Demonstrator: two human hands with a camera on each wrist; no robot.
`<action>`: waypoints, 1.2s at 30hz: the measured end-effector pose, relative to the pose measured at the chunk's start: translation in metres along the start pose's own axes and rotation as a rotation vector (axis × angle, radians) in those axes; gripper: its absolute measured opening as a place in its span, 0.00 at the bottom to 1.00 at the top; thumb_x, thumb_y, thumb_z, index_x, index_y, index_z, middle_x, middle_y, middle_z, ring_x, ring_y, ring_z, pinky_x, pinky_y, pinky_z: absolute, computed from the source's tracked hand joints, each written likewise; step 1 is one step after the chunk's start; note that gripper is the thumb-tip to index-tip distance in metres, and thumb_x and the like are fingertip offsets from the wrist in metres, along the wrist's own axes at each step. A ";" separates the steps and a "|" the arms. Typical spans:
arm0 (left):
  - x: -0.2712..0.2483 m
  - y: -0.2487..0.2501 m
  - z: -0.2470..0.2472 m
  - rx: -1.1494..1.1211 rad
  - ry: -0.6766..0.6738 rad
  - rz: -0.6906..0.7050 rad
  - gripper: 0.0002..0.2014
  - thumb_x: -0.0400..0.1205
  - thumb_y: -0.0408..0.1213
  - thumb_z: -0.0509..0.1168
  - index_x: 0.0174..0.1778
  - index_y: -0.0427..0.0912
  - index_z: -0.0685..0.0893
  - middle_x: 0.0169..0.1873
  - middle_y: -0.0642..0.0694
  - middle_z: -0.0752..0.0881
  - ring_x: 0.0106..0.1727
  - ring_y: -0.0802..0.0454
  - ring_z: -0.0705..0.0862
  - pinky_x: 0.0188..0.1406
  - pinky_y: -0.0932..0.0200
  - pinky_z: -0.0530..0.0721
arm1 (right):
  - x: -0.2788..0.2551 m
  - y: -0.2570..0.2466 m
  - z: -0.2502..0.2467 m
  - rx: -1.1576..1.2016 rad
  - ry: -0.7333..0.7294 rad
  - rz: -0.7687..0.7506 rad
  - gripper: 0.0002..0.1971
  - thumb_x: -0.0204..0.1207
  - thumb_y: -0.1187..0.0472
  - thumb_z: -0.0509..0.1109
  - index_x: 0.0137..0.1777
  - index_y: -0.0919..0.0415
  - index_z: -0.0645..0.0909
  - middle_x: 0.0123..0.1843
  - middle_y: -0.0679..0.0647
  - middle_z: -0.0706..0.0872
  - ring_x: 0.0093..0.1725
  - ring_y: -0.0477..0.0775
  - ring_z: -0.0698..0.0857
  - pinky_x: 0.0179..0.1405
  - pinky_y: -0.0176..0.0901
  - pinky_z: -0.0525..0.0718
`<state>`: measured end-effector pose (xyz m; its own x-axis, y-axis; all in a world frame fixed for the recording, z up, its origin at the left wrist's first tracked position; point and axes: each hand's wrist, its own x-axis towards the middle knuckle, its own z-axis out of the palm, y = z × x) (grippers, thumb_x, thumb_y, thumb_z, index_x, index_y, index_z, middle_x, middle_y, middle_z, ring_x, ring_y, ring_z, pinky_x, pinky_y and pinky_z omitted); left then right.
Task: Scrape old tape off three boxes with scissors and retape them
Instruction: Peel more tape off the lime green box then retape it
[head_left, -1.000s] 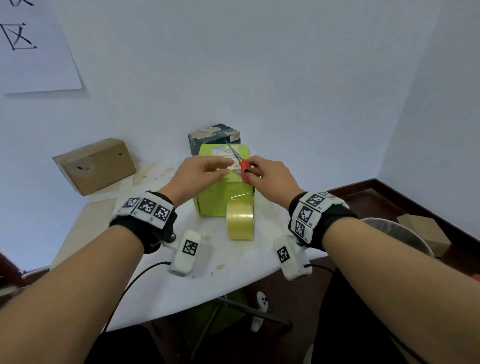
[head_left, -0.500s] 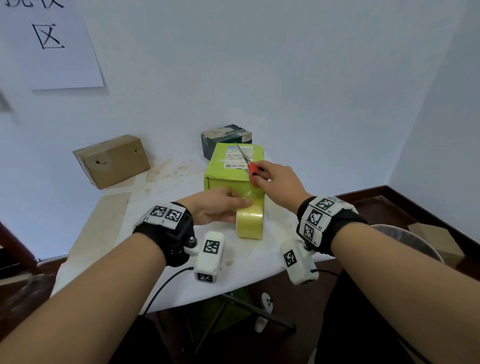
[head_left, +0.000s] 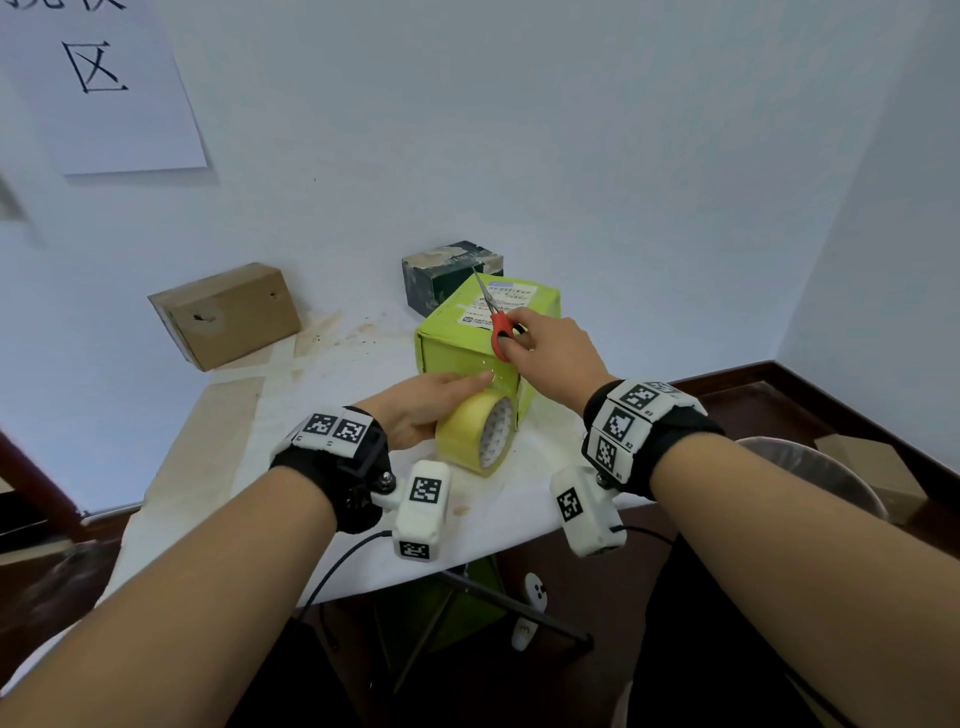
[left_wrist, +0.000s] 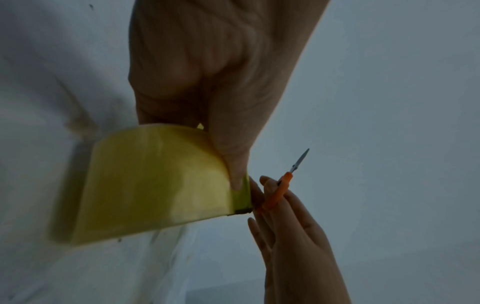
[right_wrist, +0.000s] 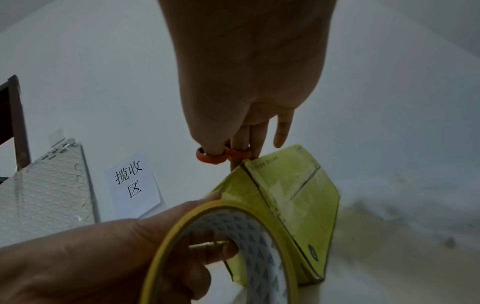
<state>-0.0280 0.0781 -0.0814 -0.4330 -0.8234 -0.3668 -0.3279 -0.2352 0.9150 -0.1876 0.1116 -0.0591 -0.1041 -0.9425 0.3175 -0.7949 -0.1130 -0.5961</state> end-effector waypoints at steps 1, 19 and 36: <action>0.001 -0.002 0.001 -0.003 0.013 0.007 0.19 0.82 0.50 0.65 0.62 0.40 0.81 0.58 0.42 0.88 0.57 0.47 0.87 0.60 0.51 0.85 | -0.001 0.000 0.001 -0.003 0.008 0.008 0.13 0.80 0.51 0.63 0.60 0.52 0.80 0.48 0.53 0.89 0.49 0.58 0.84 0.49 0.48 0.82; 0.004 0.001 -0.001 0.016 0.019 -0.106 0.15 0.83 0.41 0.67 0.62 0.36 0.83 0.55 0.38 0.88 0.51 0.44 0.87 0.58 0.47 0.85 | -0.008 -0.002 0.003 -0.148 0.042 -0.025 0.15 0.82 0.50 0.60 0.63 0.55 0.77 0.52 0.53 0.88 0.52 0.61 0.84 0.45 0.48 0.80; -0.001 -0.001 0.006 -0.128 0.055 -0.063 0.15 0.82 0.36 0.68 0.62 0.33 0.83 0.52 0.37 0.89 0.42 0.47 0.89 0.38 0.56 0.90 | 0.003 -0.001 -0.031 0.597 -0.050 0.091 0.12 0.78 0.65 0.69 0.61 0.60 0.82 0.35 0.52 0.88 0.33 0.40 0.86 0.33 0.25 0.81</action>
<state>-0.0322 0.0823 -0.0824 -0.3668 -0.8312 -0.4178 -0.2422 -0.3483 0.9055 -0.2061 0.1188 -0.0349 -0.1161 -0.9686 0.2198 -0.3102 -0.1749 -0.9345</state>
